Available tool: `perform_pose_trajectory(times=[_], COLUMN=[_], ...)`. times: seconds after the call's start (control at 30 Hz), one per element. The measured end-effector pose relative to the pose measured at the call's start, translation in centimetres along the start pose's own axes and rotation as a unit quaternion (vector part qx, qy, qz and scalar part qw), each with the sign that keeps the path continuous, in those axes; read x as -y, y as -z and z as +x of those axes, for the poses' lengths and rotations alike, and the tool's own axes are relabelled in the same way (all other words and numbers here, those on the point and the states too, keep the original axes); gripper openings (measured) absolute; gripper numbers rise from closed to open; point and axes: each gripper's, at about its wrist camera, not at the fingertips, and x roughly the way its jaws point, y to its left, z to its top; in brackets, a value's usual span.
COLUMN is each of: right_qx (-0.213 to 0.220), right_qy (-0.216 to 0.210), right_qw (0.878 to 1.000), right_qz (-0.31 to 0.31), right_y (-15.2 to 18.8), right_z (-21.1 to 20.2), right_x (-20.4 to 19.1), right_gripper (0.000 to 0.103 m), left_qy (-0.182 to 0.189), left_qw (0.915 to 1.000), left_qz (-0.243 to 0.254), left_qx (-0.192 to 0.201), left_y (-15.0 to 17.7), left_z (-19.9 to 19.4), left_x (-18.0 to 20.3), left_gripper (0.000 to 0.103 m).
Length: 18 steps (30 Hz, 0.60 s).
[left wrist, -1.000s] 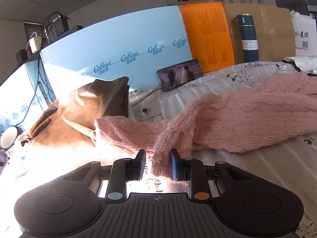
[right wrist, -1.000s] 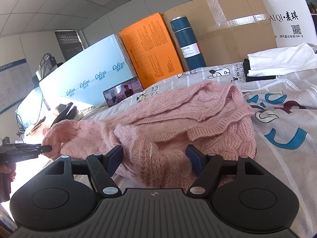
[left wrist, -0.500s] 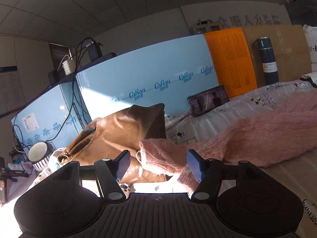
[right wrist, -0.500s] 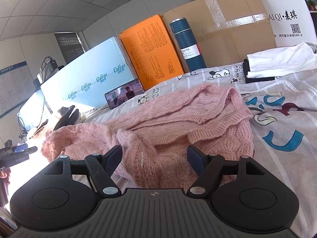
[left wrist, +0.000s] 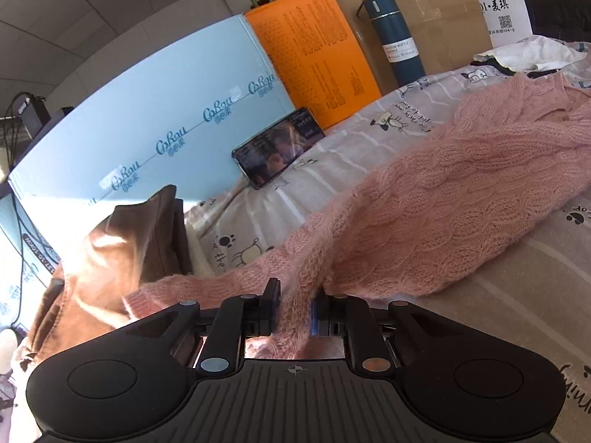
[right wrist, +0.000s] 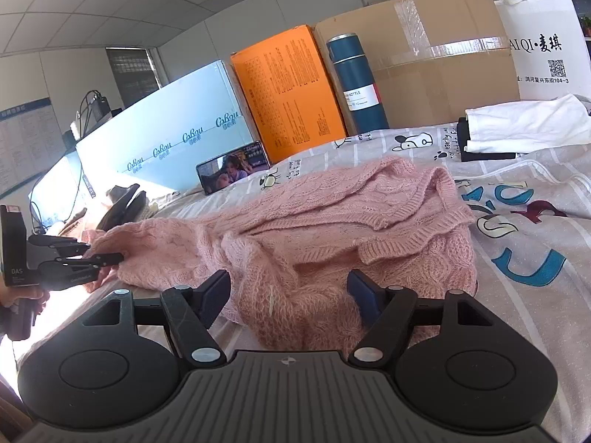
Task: Fold clothes
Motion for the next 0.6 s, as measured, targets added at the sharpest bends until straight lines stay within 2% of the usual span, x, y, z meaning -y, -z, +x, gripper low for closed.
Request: perform_pose_trajectory(times=[0.03,0.13,0.17,0.2,0.3,0.4,0.5,0.53,0.57,0.6], right_qx=[-0.003,-0.005,0.002,0.01,0.026,0.009,-0.016,-0.024,-0.037,-0.049], right_qy=[0.0,-0.01,-0.014,-0.023,-0.054,-0.049,-0.06,-0.067,-0.071,-0.074], right_qw=[1.0,1.0,1.0,1.0,0.998,0.999,0.998,0.997,0.996,0.995], right_qz=[-0.006,-0.022,-0.018,-0.011,0.001,-0.019,-0.033,-0.037,-0.044,-0.053], right_y=[0.0,-0.2,-0.4,-0.6,-1.0,-0.9,-0.5,-0.4,-0.2,0.0], right_z=[0.0,-0.2,-0.5,-0.9,-2.1,-3.0,-3.7,-3.9,-4.0,-4.1], right_x=[0.1,0.6,0.8,1.0,1.4,1.1,0.8,0.8,0.7,0.5], right_gripper=[0.039,0.022,0.02,0.019,0.019,0.019,0.018,0.02,0.022,0.032], left_qy=[-0.016,-0.06,-0.073,-0.083,-0.072,-0.049,-0.022,0.003,0.026,0.043], left_qw=[0.9998,0.9973,0.9961,0.9949,0.9948,0.9969,0.9997,0.9994,0.9978,0.9956], left_qz=[0.004,0.03,0.036,0.041,0.05,0.045,-0.007,-0.033,-0.058,-0.082], left_qx=[0.007,0.031,0.035,0.039,0.052,0.042,-0.002,-0.013,-0.02,-0.014], left_y=[0.3,1.1,1.3,1.6,3.0,4.9,6.7,7.4,7.9,8.0], left_z=[-0.9,-3.8,-4.6,-5.5,-7.7,-9.1,-9.0,-9.1,-9.4,-10.0], left_x=[0.0,-0.1,-0.1,-0.2,-0.1,0.0,-1.1,-1.8,-2.5,-3.2], left_gripper=[0.015,0.015,0.015,0.015,0.015,0.017,0.021,0.022,0.027,0.03])
